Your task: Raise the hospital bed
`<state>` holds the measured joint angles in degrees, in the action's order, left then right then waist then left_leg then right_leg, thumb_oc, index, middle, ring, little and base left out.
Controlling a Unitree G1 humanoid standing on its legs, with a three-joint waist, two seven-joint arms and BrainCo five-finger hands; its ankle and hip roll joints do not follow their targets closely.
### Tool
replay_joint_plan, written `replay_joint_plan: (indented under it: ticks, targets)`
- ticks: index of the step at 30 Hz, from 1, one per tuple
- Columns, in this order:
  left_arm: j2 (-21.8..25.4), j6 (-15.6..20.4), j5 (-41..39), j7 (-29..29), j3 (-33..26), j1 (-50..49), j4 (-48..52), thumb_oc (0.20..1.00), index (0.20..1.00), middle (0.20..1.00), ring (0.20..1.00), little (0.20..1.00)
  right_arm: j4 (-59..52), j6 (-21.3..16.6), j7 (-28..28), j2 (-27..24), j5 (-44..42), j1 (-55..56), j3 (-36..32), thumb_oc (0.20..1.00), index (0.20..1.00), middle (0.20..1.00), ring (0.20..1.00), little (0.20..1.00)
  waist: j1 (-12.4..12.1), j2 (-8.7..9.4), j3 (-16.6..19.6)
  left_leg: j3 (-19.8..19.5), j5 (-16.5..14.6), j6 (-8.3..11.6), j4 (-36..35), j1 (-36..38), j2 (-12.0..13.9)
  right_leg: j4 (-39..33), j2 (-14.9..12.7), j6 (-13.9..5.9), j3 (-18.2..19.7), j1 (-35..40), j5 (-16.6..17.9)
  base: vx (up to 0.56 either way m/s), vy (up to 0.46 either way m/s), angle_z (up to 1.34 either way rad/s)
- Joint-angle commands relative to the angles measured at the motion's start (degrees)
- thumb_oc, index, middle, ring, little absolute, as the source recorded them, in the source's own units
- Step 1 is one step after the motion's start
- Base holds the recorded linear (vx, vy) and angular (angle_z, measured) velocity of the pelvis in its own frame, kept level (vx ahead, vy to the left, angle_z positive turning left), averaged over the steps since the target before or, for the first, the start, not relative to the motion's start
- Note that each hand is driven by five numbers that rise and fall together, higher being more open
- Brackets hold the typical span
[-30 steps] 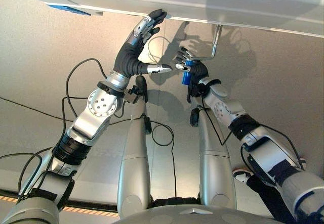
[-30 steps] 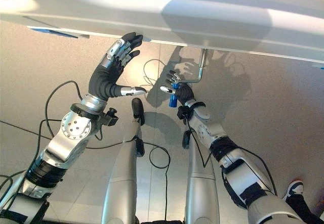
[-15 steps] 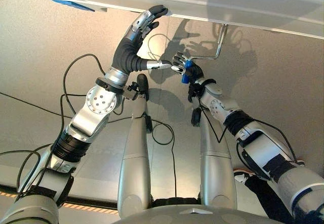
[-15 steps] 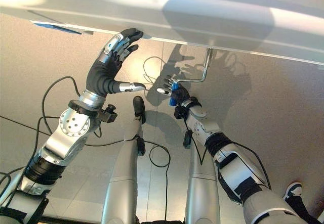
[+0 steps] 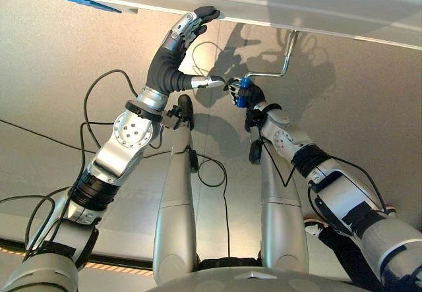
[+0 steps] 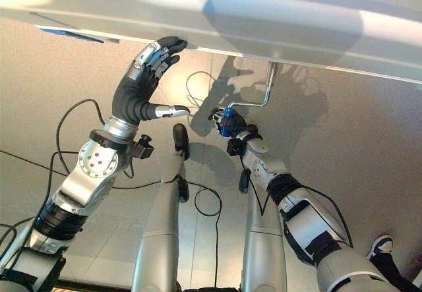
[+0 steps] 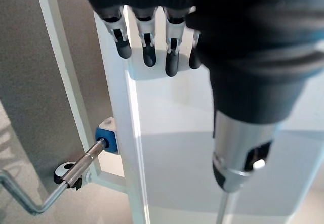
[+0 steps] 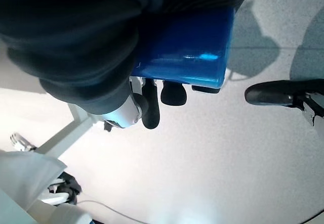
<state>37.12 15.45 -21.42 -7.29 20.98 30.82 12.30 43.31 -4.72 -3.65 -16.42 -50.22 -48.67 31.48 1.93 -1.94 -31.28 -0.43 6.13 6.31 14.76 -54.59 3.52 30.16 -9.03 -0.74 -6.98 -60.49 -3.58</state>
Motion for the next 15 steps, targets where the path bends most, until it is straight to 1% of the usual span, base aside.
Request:
replay_joint_plan:
  ticks: [1,2,3,5,6,8,10,11,12,14,15]
  targets:
    - [-1.1,3.6,-0.7,-0.4,-1.3,-0.3,8.4,1.000,1.000,1.000,1.000,1.000,1.7,-1.6,0.1,1.5,-0.4,-1.2,-0.5,0.200,0.200,0.200,0.200,0.200,-0.2,-2.39,1.5,1.3,-4.8,-2.76,5.6,-1.9,-2.1,-9.8,-0.5,-7.83,1.5,1.9,7.3,0.00,0.000,0.00]
    - [-1.1,3.6,-0.7,-0.4,-1.3,-0.2,8.4,1.000,1.000,1.000,1.000,1.000,1.7,-1.6,0.1,1.5,-0.4,-1.3,-0.6,0.200,0.200,0.200,0.200,0.200,-0.2,-2.42,1.5,1.3,-4.8,-2.76,5.6,-1.9,-2.1,-9.8,-0.5,-7.83,1.5,1.9,7.3,0.00,0.000,0.00]
    - [-1.4,4.0,-2.1,-0.4,-1.0,-0.3,9.0,1.000,1.000,1.000,1.000,1.000,5.5,-1.9,1.3,1.6,0.1,-4.3,-1.7,0.200,0.200,0.200,0.200,0.200,-1.1,-3.40,1.5,0.9,-4.7,-2.81,5.4,-2.9,-2.2,-9.2,-0.7,-7.94,1.4,0.7,7.2,0.00,0.000,0.00]
    - [-1.4,4.0,-2.1,-0.4,-1.0,-0.2,9.0,1.000,1.000,1.000,1.000,1.000,5.6,-1.9,1.3,1.6,0.1,-4.5,-1.7,0.200,0.200,0.200,0.200,0.200,-1.1,-3.42,1.5,0.8,-4.7,-2.81,5.4,-3.0,-2.2,-9.1,-0.7,-7.94,1.3,0.6,7.2,0.00,0.000,0.00]
    - [-1.5,4.1,-2.5,-0.3,-0.9,-0.2,9.2,1.000,1.000,1.000,1.000,1.000,7.6,-1.8,1.5,1.4,1.0,-5.9,-2.0,0.200,0.200,0.200,0.200,0.200,-1.3,-3.73,1.5,0.8,-4.8,-2.85,5.5,-3.4,-2.3,-8.9,-0.9,-8.01,1.3,0.1,7.2,0.00,0.000,0.00]
    - [-1.5,4.3,-3.5,0.0,-0.6,-0.2,10.2,1.000,1.000,1.000,1.000,1.000,13.0,-1.8,2.9,0.4,2.6,-10.2,-3.5,0.200,0.200,0.200,0.200,0.200,-2.2,-4.91,1.5,0.5,-4.9,-2.93,6.0,-5.0,-2.6,-7.8,-1.4,-8.09,1.4,-1.4,6.8,0.01,0.039,0.04]
    - [-1.8,4.6,-4.2,0.0,-0.3,0.2,10.6,1.000,1.000,1.000,1.000,1.000,16.1,-1.8,3.3,-0.4,3.4,-12.2,-4.2,0.200,0.200,0.200,0.200,0.200,-2.9,-5.61,1.5,0.4,-5.2,-3.05,6.6,-5.9,-2.8,-7.1,-1.6,-8.18,1.3,-2.4,6.5,0.01,0.027,0.05]
    - [-1.8,4.6,-4.2,0.0,-0.3,0.2,10.6,1.000,1.000,1.000,1.000,1.000,16.1,-1.8,3.3,-0.4,3.4,-12.3,-4.2,0.200,0.200,0.200,0.200,0.200,-2.9,-5.61,1.5,0.4,-5.2,-3.05,6.6,-6.0,-2.8,-7.1,-1.6,-8.18,1.3,-2.4,6.5,0.02,0.029,0.07]
    - [-2.2,4.7,-4.7,0.1,0.1,0.4,11.0,1.000,1.000,1.000,1.000,1.000,18.5,-1.7,3.8,-1.7,4.2,-14.2,-4.9,0.200,0.200,0.200,0.200,0.200,-3.4,-6.34,1.5,0.3,-5.3,-3.07,7.3,-7.0,-3.0,-6.0,-1.9,-8.29,1.5,-3.4,6.2,0.02,0.031,0.09]
    - [-2.4,4.8,-4.7,0.1,0.4,0.7,11.0,1.000,1.000,1.000,1.000,1.000,19.9,-1.7,3.8,-2.7,4.9,-14.9,-5.2,0.200,0.200,0.200,0.200,0.200,-3.6,-6.79,1.5,0.2,-5.5,-3.05,7.7,-7.7,-3.0,-5.4,-2.1,-8.28,1.5,-4.0,5.9,0.02,0.028,0.10]
    - [-2.4,4.9,-4.6,0.3,0.8,1.0,11.3,1.000,1.000,1.000,1.000,1.000,22.0,-1.7,4.2,-4.8,5.6,-16.3,-5.9,0.200,0.200,0.200,0.200,0.200,-3.9,-7.51,1.5,0.3,-5.7,-2.87,8.5,-9.0,-3.3,-4.3,-2.5,-8.34,1.7,-5.2,5.5,0.02,0.025,0.12]
